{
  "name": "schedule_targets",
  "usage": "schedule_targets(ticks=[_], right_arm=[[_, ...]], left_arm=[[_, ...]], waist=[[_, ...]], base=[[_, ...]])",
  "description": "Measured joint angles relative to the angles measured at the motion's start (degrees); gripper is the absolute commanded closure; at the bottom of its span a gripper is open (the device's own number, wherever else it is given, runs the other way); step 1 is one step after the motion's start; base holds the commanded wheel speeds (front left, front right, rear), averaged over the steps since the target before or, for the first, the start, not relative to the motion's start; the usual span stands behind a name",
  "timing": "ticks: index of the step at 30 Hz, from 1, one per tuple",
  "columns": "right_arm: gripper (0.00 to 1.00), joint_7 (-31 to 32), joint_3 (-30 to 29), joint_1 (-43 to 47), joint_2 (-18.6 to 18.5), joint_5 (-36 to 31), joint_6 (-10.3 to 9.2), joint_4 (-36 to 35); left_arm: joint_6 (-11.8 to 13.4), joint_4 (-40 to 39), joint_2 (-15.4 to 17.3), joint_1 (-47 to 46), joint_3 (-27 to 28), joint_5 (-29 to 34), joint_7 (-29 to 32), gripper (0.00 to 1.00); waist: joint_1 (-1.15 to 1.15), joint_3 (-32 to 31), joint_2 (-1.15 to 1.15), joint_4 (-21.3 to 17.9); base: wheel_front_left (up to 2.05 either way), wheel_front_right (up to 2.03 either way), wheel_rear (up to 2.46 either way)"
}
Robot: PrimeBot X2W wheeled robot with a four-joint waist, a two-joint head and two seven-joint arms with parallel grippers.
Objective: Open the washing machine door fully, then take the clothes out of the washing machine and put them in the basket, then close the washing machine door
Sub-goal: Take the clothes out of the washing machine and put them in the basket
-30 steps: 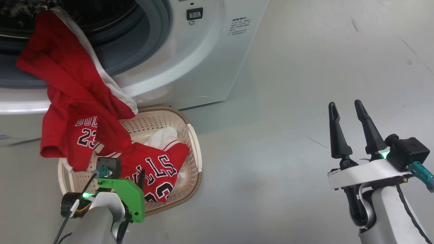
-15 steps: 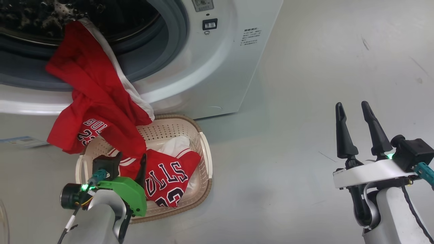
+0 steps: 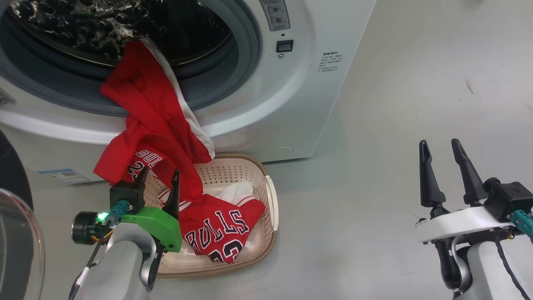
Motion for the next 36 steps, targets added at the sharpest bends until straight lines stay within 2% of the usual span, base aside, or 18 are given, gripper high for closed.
schedule_targets(ticks=[13, 25, 36], right_arm=[[0.00, 0.00, 1.34, 2.43, -0.19, -2.04, -0.01, 1.23], [0.00, 0.00, 2.15, 4.72, -0.14, -2.30, -0.01, 1.87], [0.00, 0.00, 2.92, 5.70, 0.36, -2.32, -0.01, 1.97]], left_arm=[[3.34, -11.87, 0.52, 5.44, 2.55, 2.15, -0.16, 0.00], [4.11, -17.59, 0.59, 11.79, 2.09, 2.93, -0.16, 0.00], [4.58, -21.89, 0.88, 15.57, 2.42, 2.94, -0.16, 0.00]], waist=[[0.00, -4.54, 0.00, 2.46], [0.00, -7.77, 0.00, 3.98], [0.00, -8.64, 0.00, 3.78]], base=[[0.00, 0.00, 0.00], [0.00, 0.00, 0.00], [0.00, 0.00, 0.00]])
